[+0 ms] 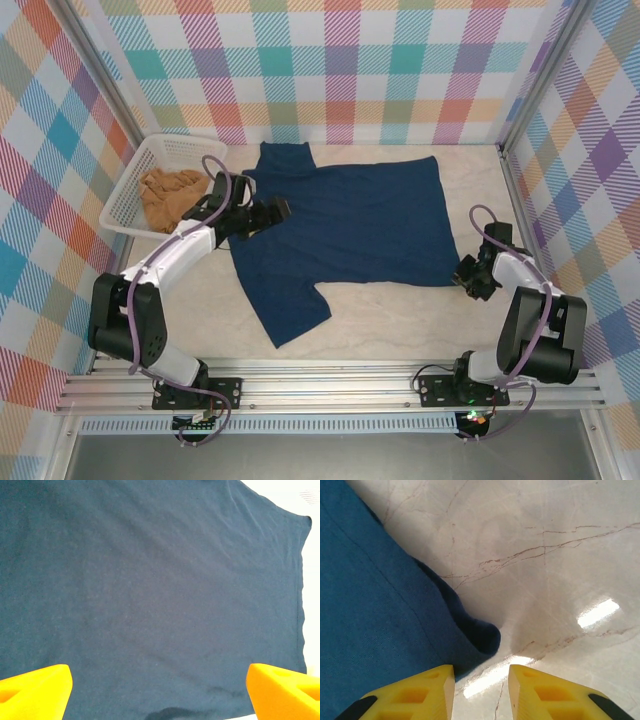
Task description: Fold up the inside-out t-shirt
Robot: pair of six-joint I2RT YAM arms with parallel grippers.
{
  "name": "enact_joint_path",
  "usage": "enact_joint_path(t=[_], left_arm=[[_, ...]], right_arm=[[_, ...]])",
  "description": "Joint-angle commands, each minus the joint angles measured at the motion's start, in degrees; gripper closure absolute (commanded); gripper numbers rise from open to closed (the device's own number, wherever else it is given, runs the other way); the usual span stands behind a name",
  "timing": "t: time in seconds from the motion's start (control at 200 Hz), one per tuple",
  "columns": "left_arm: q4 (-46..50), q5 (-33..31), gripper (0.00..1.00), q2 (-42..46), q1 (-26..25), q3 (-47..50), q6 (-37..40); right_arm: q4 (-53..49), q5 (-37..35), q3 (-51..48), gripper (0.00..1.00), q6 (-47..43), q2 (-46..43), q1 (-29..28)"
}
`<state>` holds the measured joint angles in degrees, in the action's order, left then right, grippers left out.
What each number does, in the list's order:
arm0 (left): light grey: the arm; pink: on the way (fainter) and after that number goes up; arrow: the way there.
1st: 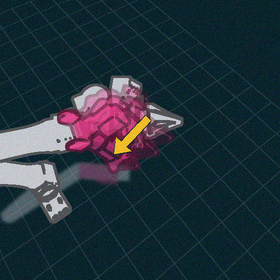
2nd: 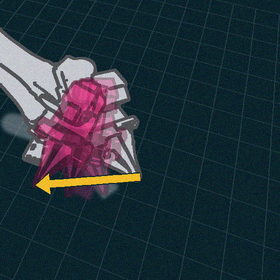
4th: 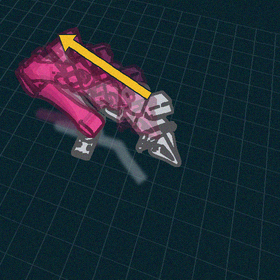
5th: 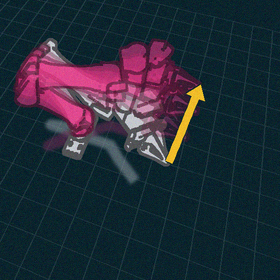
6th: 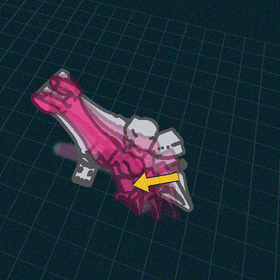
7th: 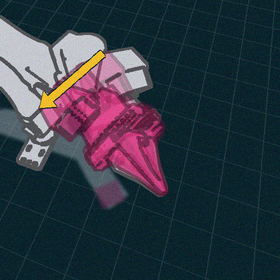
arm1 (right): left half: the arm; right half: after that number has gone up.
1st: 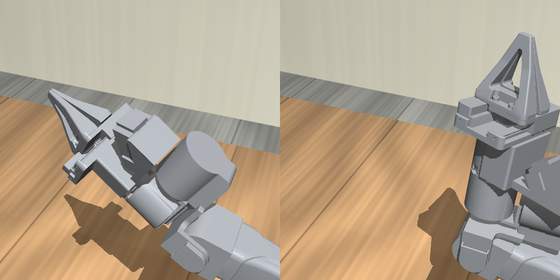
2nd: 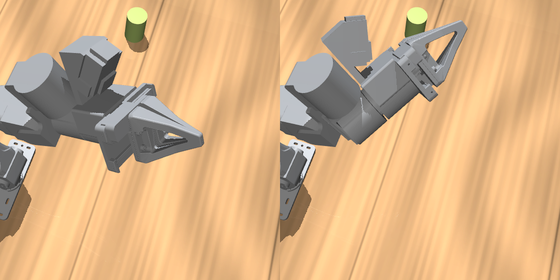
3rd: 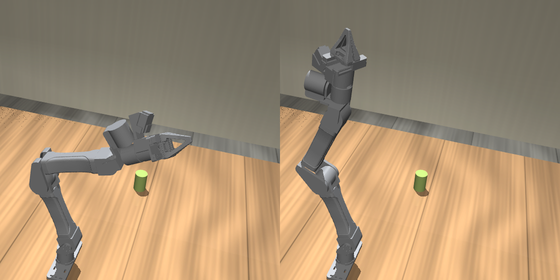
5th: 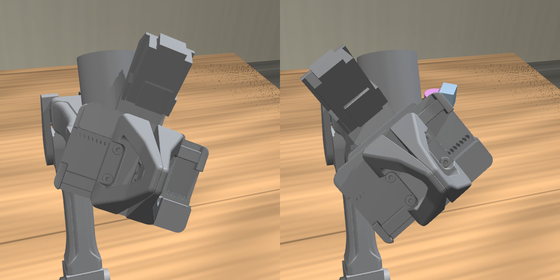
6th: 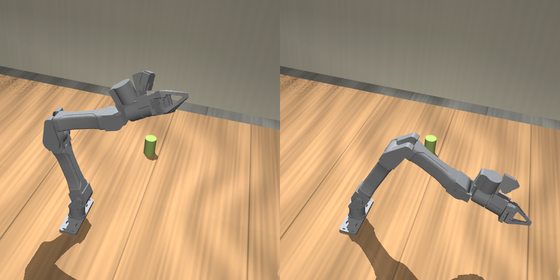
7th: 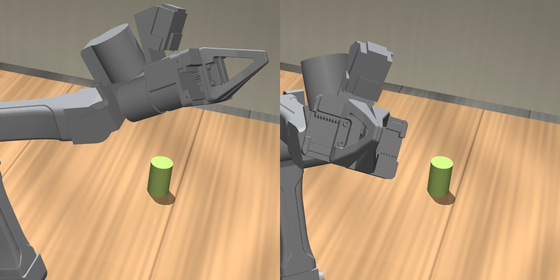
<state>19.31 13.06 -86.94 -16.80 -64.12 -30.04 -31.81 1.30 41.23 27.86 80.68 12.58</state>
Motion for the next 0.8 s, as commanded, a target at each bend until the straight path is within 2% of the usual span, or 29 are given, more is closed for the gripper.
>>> enact_joint_path(t=[0.0,0.175,0.375,0.575,0.795], left_arm=[[0.0,-0.8,0.1,3.2,-0.8,1.8,-0.3],[1.2,-0.6,0.1,6.8,-2.2,4.5,0.1],[2.2,1.4,0.1,11.4,-6.5,10.0,1.0],[5.7,1.9,0.1,15.7,-9.6,15.0,1.7],[15.8,0.9,0.13,18.1,-13.9,17.1,1.8]], right_arm=[[1.4,0.2,1.0,0.67,0.1,2.3,0.2],[2.3,-0.2,1.6,0.67,-0.1,5.6,0.3],[2.7,1.2,2.3,0.67,-0.3,8.4,0.6],[2.6,1.8,2.9,0.81,-0.9,9.0,0.6],[3.1,3.0,2.2,0.96,-1.7,8.1,0.5]])
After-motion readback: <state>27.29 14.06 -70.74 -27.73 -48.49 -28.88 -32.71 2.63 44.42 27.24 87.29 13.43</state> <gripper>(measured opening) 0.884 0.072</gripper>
